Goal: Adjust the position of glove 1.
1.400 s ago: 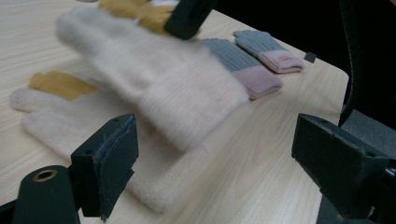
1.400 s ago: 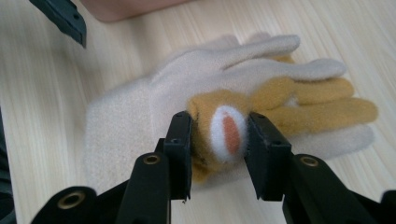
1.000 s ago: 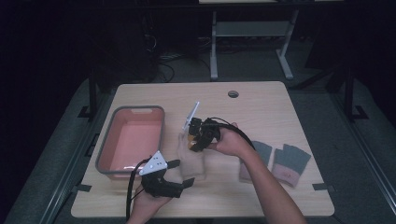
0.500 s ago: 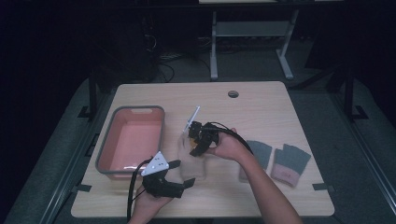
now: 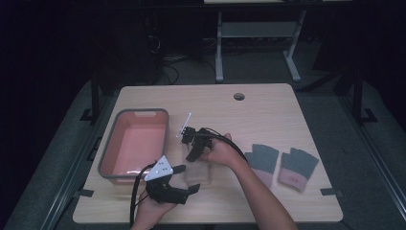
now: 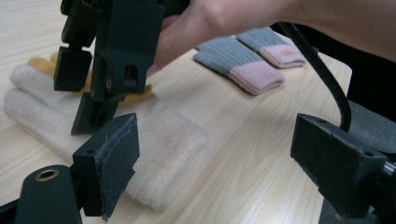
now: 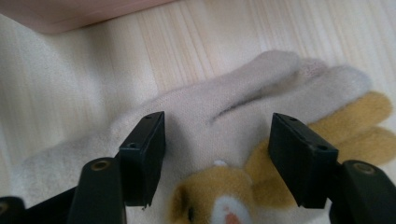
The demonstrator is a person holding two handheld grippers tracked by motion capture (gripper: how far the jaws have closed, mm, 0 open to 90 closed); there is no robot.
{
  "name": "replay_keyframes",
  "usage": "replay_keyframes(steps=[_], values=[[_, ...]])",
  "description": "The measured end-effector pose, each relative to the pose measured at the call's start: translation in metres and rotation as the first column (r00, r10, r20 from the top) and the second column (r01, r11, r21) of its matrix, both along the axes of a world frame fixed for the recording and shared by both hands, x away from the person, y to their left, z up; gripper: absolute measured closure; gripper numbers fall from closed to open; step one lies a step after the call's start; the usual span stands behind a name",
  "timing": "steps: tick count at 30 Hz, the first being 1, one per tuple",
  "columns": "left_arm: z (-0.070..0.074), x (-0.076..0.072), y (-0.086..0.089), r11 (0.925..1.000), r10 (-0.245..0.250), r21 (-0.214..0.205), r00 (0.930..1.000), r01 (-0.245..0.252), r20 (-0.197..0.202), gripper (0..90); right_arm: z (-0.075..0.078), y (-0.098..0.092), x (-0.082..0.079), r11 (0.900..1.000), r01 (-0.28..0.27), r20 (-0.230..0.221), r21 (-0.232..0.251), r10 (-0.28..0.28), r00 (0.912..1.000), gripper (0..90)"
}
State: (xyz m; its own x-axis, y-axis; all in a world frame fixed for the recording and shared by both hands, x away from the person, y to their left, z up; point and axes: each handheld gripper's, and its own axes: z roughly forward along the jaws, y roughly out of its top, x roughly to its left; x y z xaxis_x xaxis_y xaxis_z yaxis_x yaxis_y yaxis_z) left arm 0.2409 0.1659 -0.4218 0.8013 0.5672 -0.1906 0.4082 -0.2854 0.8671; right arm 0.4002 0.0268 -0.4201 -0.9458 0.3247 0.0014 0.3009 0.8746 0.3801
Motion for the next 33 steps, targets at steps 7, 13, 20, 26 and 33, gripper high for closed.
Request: replay_keyframes(steps=[7, 13, 20, 26, 33], values=[[-0.001, 0.001, -0.003, 1.0, -0.009, 0.001, 0.9998, 0.009, -0.017, 15.5, 0.002, -0.016, -0.003, 0.9995, -0.005, 0.011, -0.032, 0.005, 0.9999, 40.0], [-0.002, 0.003, -0.009, 0.9999, -0.013, 0.004, 0.9991, 0.014, -0.041, 15.5, 0.002, -0.044, -0.007, 0.9981, 0.057, 0.012, -0.024, -0.056, 0.9983, 40.2], [-0.003, 0.009, -0.017, 0.9999, 0.003, 0.013, 0.9977, -0.002, -0.067, 16.1, 0.004, -0.064, -0.009, 0.994, 0.108, 0.006, 0.016, -0.108, 0.9941, 36.8], [-0.002, 0.021, -0.029, 0.9996, 0.027, 0.013, 0.9932, -0.026, -0.113, 16.4, 0.021, -0.082, -0.018, 0.9786, 0.174, -0.018, 0.11, -0.173, 0.9848, 32.9], [-0.007, 0.034, -0.041, 0.9971, 0.072, 0.038, 0.9817, -0.066, -0.176, 21.1, 0.027, -0.118, -0.036, 0.929, 0.301, -0.078, 0.215, -0.291, 0.9535, 31.8]])
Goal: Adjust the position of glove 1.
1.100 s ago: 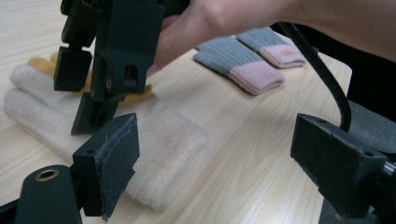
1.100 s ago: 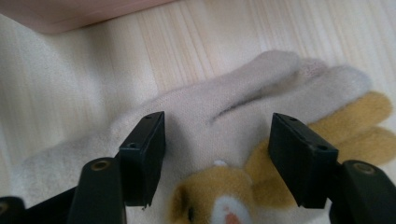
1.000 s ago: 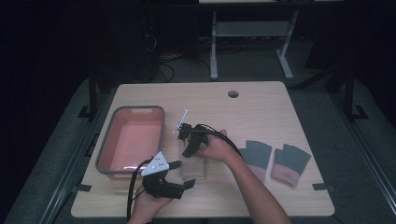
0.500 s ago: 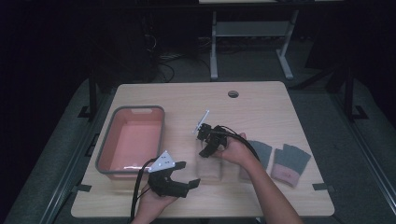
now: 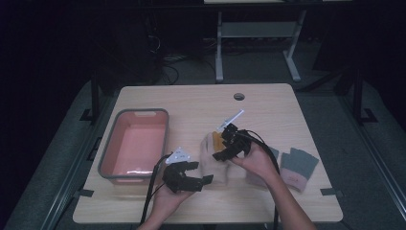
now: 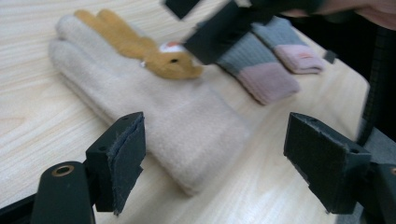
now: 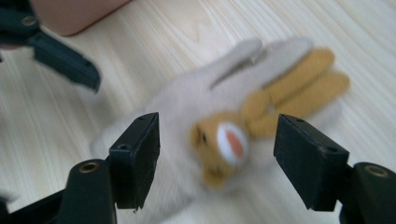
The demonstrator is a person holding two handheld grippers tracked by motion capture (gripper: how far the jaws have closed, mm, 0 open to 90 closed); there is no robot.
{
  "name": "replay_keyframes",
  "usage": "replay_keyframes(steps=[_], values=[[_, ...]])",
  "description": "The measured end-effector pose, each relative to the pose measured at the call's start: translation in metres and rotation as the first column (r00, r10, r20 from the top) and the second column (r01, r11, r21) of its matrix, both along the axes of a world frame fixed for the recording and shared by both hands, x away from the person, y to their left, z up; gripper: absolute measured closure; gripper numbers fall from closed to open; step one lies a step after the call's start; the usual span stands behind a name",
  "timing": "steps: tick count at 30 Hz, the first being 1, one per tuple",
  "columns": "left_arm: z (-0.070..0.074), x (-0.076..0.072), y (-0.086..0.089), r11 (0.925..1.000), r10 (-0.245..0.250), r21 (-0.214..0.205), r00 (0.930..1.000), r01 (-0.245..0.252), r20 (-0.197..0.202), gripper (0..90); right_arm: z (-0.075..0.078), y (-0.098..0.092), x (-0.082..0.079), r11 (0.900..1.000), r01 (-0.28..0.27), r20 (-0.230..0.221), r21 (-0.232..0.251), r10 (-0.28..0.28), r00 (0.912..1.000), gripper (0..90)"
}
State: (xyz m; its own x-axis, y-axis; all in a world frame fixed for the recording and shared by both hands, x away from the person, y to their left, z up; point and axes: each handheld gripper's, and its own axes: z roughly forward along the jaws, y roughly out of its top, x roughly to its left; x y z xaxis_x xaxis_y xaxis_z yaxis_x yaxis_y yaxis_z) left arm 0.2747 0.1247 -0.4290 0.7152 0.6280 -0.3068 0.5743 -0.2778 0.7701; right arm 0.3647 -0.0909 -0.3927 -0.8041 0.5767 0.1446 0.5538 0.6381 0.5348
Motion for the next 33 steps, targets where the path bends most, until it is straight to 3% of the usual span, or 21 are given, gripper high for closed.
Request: replay_keyframes(steps=[1, 5, 8, 9, 11, 12, 13, 16, 18, 24, 27, 29, 33], values=[[-0.003, 0.004, -0.003, 0.9995, 0.03, 0.008, 0.9993, -0.029, -0.022, 21.4, -0.003, -0.006, -0.004, 0.9999, 0.016, 0.001, -0.002, -0.016, 0.9999, 31.8], [-0.007, 0.009, -0.006, 0.9981, 0.062, 0.005, 0.9961, -0.062, -0.063, 22.1, -0.012, -0.016, -0.01, 0.9981, 0.059, -0.019, 0.014, -0.059, 0.9981, 32.4], [-0.011, 0.011, -0.01, 0.9971, 0.076, 0.017, 0.9932, -0.075, -0.088, 22.3, -0.021, -0.024, -0.012, 0.9939, 0.099, -0.057, 0.048, -0.096, 0.9937, 32.8], [-0.013, 0.012, -0.01, 0.9969, 0.078, 0.019, 0.9927, -0.077, -0.092, 19.4, -0.027, -0.027, -0.013, 0.9908, 0.125, -0.09, 0.052, -0.12, 0.9887, 32.8], [-0.016, 0.014, -0.011, 0.9954, 0.095, 0.025, 0.9897, -0.093, -0.108, 19.3, -0.029, -0.027, -0.013, 0.9885, 0.142, -0.102, 0.051, -0.137, 0.9854, 32.8], [-0.017, 0.016, -0.011, 0.9956, 0.094, 0.019, 0.9877, -0.092, -0.125, 19.3, -0.03, -0.028, -0.014, 0.9857, 0.157, -0.107, 0.061, -0.15, 0.9829, 33.6], [-0.019, 0.018, -0.01, 0.9943, 0.106, 0.012, 0.9811, -0.106, -0.162, 19.4, -0.033, -0.029, -0.015, 0.9803, 0.178, -0.118, 0.087, -0.167, 0.9788, 34.8], [-0.021, 0.02, -0.009, 0.9926, 0.121, 0.019, 0.9758, -0.12, -0.182, 20.5, -0.039, -0.03, -0.016, 0.9756, 0.196, -0.147, 0.1, -0.18, 0.9726, 34.8], [-0.025, 0.022, -0.007, 0.9905, 0.137, 0.023, 0.9676, -0.135, -0.212, 23.0, -0.043, -0.03, -0.017, 0.972, 0.209, -0.165, 0.108, -0.19, 0.9678, 35.0], [-0.032, 0.027, -0.008, 0.9902, 0.135, 0.006, 0.9506, -0.139, -0.279, 27.9, -0.052, -0.034, -0.018, 0.9498, 0.258, -0.2, 0.177, -0.222, 0.9544, 36.3], [-0.034, 0.029, -0.009, 0.9905, 0.134, 0.007, 0.9464, -0.138, -0.294, 31.7, -0.053, -0.037, -0.019, 0.9366, 0.28, -0.216, 0.21, -0.235, 0.9476, 38.1], [-0.036, 0.03, -0.01, 0.991, 0.127, 0.0, 0.9445, -0.134, -0.303, 35.1, -0.056, -0.037, -0.018, 0.9302, 0.307, -0.237, 0.201, -0.258, 0.9366, 39.4], [-0.036, 0.031, -0.012, 0.9919, 0.121, -0.002, 0.9433, -0.127, -0.309, 39.1, -0.059, -0.036, -0.017, 0.9233, 0.32, -0.244, 0.212, -0.267, 0.9323, 41.6]])
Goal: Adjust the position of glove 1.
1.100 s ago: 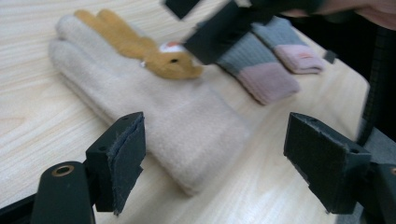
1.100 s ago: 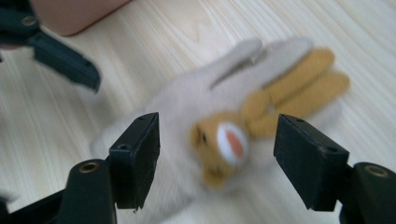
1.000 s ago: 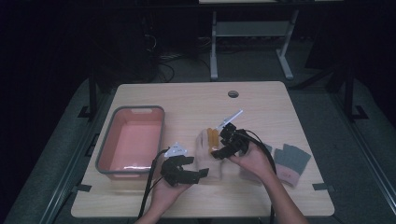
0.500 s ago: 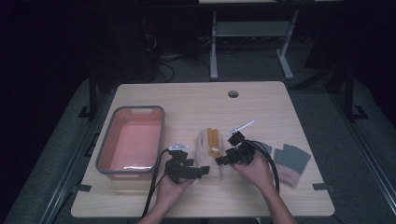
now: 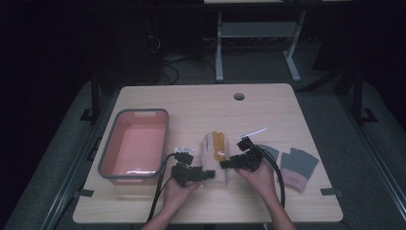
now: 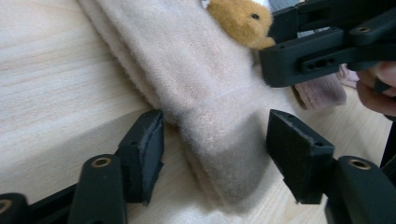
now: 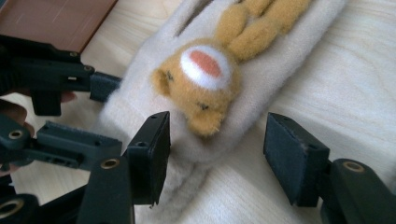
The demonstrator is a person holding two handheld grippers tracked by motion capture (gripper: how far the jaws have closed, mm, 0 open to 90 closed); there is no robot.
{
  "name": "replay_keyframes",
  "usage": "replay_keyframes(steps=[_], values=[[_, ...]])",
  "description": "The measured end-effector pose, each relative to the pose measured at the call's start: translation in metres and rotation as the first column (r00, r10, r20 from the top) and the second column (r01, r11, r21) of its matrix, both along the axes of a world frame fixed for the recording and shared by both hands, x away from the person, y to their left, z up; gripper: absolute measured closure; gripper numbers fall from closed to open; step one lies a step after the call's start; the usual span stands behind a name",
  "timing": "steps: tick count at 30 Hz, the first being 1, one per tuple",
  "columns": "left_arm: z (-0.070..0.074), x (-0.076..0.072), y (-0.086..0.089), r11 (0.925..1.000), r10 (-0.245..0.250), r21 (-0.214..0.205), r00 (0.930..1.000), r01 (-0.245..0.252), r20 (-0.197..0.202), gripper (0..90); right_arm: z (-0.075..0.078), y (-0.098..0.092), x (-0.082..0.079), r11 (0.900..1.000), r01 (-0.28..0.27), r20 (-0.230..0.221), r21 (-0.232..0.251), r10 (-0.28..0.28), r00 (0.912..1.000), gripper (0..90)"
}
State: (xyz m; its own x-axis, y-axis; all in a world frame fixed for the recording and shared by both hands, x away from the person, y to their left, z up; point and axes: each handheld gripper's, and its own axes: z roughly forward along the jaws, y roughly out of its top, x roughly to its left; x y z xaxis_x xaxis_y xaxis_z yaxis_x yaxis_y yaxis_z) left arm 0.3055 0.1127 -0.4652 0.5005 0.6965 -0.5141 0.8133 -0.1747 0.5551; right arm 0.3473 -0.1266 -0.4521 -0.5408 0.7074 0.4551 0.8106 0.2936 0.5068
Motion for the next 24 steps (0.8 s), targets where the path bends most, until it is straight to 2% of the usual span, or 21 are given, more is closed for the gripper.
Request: replay_keyframes(steps=[1, 3, 7, 12, 13, 14, 15, 19, 22, 24], values=[[0.0, 0.0, -0.001, 1.0, -0.006, 0.001, 1.0, 0.006, -0.001, 43.0, -0.002, 0.001, 0.0, 1.0, 0.007, -0.014, 0.002, -0.007, 0.9999, 44.0], [0.0, 0.0, -0.002, 0.9999, -0.01, 0.008, 1.0, 0.01, 0.002, 44.2, -0.003, 0.001, 0.0, 0.9999, 0.015, -0.018, 0.004, -0.015, 0.9997, 44.4], [0.0, 0.002, -0.004, 0.9996, -0.026, 0.01, 0.9996, 0.026, -0.006, 49.1, -0.008, 0.002, 0.001, 0.9984, 0.051, -0.057, 0.024, -0.05, 0.9972, 46.7], [0.001, 0.004, -0.006, 0.9985, -0.045, 0.031, 0.9989, 0.045, -0.01, 51.5, -0.012, 0.0, -0.003, 0.9946, 0.081, -0.061, 0.064, -0.078, 0.9951, 47.9], [0.001, 0.004, -0.006, 0.9983, -0.049, 0.032, 0.9987, 0.049, -0.011, 52.0, -0.013, -0.001, -0.003, 0.9922, 0.093, -0.077, 0.083, -0.087, 0.9933, 47.9], [0.001, 0.005, -0.006, 0.9983, -0.049, 0.029, 0.9987, 0.05, -0.013, 53.0, -0.014, -0.002, -0.003, 0.9871, 0.114, -0.121, 0.113, -0.1, 0.9876, 47.9], [0.001, 0.005, -0.006, 0.9983, -0.051, 0.028, 0.9986, 0.052, -0.016, 53.0, -0.014, -0.002, -0.003, 0.9871, 0.114, -0.121, 0.113, -0.1, 0.9876, 47.9], [0.0, 0.006, -0.006, 0.9978, -0.061, 0.024, 0.9979, 0.062, -0.019, 55.7, -0.017, 0.001, -0.003, 0.9745, 0.166, -0.195, 0.152, -0.135, 0.9715, 55.0], [-0.001, 0.008, -0.005, 0.9977, -0.066, 0.015, 0.9975, 0.066, -0.023, 56.6, -0.017, 0.004, -0.003, 0.9749, 0.168, -0.189, 0.147, -0.139, 0.972, 57.8], [-0.001, 0.01, -0.004, 0.9978, -0.066, 0.005, 0.9972, 0.066, -0.035, 57.7, -0.019, 0.005, -0.003, 0.9688, 0.183, -0.198, 0.167, -0.149, 0.9688, 60.8]])
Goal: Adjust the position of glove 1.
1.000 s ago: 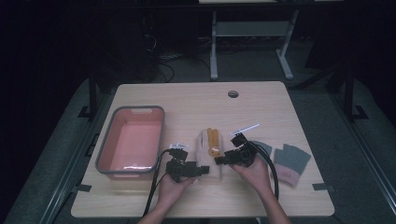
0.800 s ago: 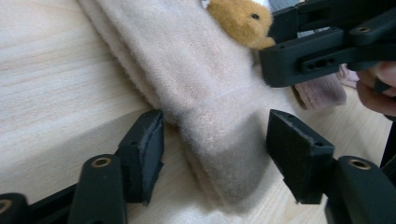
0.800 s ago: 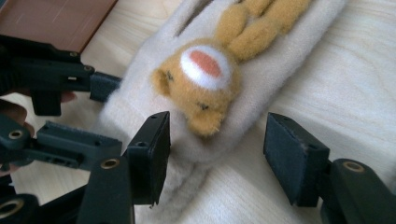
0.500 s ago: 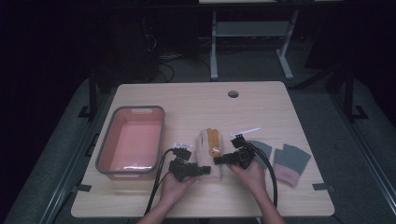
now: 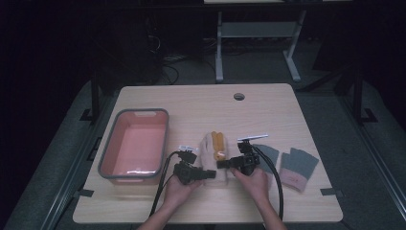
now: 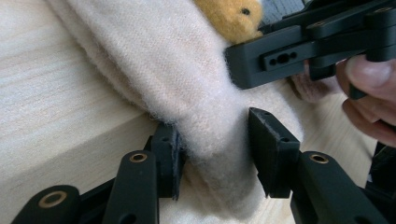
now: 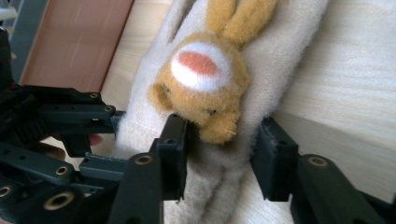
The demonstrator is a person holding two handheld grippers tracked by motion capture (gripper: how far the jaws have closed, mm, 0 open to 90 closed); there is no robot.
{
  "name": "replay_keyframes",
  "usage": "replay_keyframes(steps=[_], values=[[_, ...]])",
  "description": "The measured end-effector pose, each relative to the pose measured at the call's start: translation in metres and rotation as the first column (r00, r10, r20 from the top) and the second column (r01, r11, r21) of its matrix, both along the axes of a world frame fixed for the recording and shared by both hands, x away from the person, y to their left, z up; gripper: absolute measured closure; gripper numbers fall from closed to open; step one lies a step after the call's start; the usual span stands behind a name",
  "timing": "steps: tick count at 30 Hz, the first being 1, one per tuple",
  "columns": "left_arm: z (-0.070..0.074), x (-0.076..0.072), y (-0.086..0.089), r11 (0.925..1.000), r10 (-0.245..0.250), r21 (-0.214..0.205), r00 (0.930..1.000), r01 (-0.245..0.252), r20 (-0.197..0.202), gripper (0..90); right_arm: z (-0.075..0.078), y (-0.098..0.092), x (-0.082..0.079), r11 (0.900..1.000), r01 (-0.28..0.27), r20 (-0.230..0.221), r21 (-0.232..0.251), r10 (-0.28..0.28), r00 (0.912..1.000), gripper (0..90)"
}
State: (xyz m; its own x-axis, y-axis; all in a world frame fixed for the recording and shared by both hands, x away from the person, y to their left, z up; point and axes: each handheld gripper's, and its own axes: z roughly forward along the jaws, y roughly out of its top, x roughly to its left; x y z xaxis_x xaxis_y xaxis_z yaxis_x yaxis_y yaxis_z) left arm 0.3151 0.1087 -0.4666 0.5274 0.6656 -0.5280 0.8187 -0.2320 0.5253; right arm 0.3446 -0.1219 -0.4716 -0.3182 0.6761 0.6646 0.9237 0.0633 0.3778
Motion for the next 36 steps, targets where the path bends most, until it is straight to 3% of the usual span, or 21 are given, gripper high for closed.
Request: replay_keyframes(steps=[6, 14, 18, 20, 22, 28, 32, 36], values=[[-0.001, 0.003, 0.001, 0.9998, 0.011, -0.017, 0.9996, -0.011, -0.025, 60.7, -0.004, 0.001, 0.003, 0.9997, 0.015, -0.021, 0.019, -0.014, 0.9997, 70.4], [0.001, 0.003, 0.001, 0.9985, 0.029, -0.046, 0.9991, -0.03, -0.03, 66.3, 0.0, -0.001, 0.002, 0.9996, 0.01, -0.016, 0.025, -0.01, 0.9998, 80.6], [0.001, 0.004, 0.001, 0.9976, 0.038, -0.057, 0.9987, -0.04, -0.033, 67.5, 0.001, -0.003, 0.002, 0.9994, 0.015, -0.011, 0.031, -0.014, 0.9998, 82.2], [0.002, 0.005, 0.002, 0.9954, 0.043, -0.083, 0.9982, -0.047, -0.041, 67.5, 0.004, -0.006, 0.002, 0.9986, 0.01, 0.0, 0.052, -0.01, 0.9999, 82.7], [0.003, 0.005, 0.003, 0.9953, 0.044, -0.085, 0.9984, -0.047, -0.036, 67.6, 0.006, -0.007, 0.001, 0.9977, 0.014, 0.005, 0.067, -0.014, 0.9999, 82.8], [0.008, 0.005, 0.001, 0.9955, 0.032, -0.089, 0.9992, -0.034, -0.023, 67.7, 0.011, -0.01, -0.002, 0.9972, 0.016, 0.018, 0.073, -0.017, 0.9997, 83.0], [0.015, 0.007, 0.002, 0.992, 0.023, -0.123, 0.9995, -0.025, -0.022, 67.7, 0.017, -0.015, -0.003, 0.9939, 0.023, 0.038, 0.108, -0.027, 0.9989, 83.1], [0.018, 0.007, 0.001, 0.9903, 0.018, -0.137, 0.9994, -0.022, -0.031, 67.7, 0.02, -0.017, -0.004, 0.9935, 0.023, 0.044, 0.111, -0.028, 0.9986, 83.2]])
